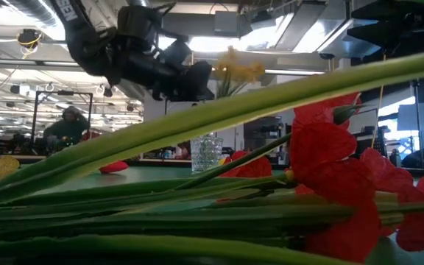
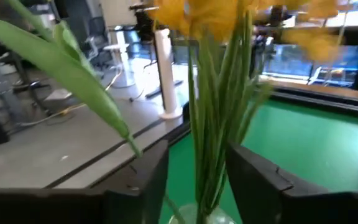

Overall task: Sort flowers into vase by color
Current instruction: Put the top red flower into the red vase

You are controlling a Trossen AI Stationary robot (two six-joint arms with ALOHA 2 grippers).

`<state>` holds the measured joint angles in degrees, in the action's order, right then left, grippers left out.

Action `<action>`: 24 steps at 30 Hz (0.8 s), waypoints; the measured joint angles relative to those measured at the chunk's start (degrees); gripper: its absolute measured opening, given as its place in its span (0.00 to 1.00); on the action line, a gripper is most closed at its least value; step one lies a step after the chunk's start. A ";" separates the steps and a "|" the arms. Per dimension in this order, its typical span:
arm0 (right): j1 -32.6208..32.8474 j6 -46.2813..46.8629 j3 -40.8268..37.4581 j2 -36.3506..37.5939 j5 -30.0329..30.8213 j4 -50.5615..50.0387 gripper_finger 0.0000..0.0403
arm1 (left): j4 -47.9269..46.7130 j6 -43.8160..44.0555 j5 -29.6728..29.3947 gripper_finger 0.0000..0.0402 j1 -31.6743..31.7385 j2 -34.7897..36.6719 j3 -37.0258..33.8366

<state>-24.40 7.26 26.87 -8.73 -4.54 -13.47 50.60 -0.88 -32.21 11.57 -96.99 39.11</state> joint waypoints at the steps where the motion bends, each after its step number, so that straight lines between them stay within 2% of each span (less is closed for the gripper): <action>1: 0.00 -0.02 0.00 0.00 0.00 0.00 0.64 | -1.38 0.33 -0.85 0.42 -0.22 1.00 0.02; 5: -0.01 -0.02 0.00 0.00 0.00 0.00 0.64 | -7.05 0.30 -5.74 0.51 -1.70 5.29 0.02; 9: 0.01 -0.02 0.00 0.00 0.00 -0.07 0.64 | -13.91 0.30 -10.31 0.55 -4.37 11.22 0.02; 14: -0.01 -0.04 0.00 0.01 -0.07 -0.07 0.64 | -32.02 9.62 -11.90 0.55 -9.42 20.35 0.04; 16: -0.01 -0.04 0.00 0.00 -0.09 -0.07 0.64 | -41.61 16.58 -9.81 0.54 -11.53 23.71 0.04; 19: 0.00 -0.06 0.00 0.00 -0.05 -0.06 0.64 | -55.83 29.41 -2.53 0.53 -13.94 27.53 0.07; 22: 0.00 -0.06 0.00 0.01 -0.04 -0.04 0.64 | -68.42 41.95 5.56 0.52 -15.69 29.47 0.07; 24: -0.01 -0.06 0.00 0.00 -0.04 -0.04 0.64 | -77.77 47.65 8.18 0.52 -16.87 29.62 0.07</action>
<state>-24.40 7.20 26.87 -8.73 -4.58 -13.52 -27.17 46.77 -24.03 -5.30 -67.36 39.18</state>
